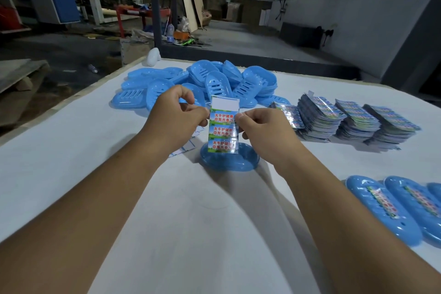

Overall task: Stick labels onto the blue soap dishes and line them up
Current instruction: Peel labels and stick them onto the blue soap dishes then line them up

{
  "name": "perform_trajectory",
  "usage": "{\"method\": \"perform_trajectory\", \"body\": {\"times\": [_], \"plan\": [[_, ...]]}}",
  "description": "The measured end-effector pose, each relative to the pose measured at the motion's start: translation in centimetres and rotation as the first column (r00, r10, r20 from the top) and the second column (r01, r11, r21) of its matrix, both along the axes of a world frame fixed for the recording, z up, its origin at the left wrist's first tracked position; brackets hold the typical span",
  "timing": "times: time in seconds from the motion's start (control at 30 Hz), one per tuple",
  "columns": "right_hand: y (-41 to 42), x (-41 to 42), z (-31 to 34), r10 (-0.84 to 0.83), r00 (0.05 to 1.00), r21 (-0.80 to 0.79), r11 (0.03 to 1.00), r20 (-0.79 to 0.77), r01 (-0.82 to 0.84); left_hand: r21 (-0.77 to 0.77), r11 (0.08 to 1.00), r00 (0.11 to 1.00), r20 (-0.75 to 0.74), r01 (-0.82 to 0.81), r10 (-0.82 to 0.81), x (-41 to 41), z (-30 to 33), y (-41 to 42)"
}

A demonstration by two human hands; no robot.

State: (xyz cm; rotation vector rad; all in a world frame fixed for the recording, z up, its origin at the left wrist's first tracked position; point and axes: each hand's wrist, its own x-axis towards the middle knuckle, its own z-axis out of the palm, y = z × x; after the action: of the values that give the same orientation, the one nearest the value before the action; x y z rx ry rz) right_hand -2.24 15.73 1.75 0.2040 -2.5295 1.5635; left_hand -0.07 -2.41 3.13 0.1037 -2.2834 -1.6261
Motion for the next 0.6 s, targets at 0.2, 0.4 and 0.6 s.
{"method": "perform_trajectory", "body": {"times": [0.2,0.4,0.6], "plan": [[0.12,0.08,0.16,0.005,1.0,-0.007,1.0,0.01,-0.005,-0.056,0.998,1.0,-0.004,0.006,-0.006,0.18,0.03,0.05],[0.01,-0.06,-0.02,-0.045,0.999,-0.033,0.998,-0.009,0.044,-0.045,0.998,0.999,-0.012,0.051,-0.052,0.09,-0.13,0.08],[-0.66,0.57,0.06,0.031,0.998,-0.037,0.999,-0.052,-0.033,-0.018,0.997,0.997,-0.015,0.078,-0.078,0.22,-0.17,0.3]]}}
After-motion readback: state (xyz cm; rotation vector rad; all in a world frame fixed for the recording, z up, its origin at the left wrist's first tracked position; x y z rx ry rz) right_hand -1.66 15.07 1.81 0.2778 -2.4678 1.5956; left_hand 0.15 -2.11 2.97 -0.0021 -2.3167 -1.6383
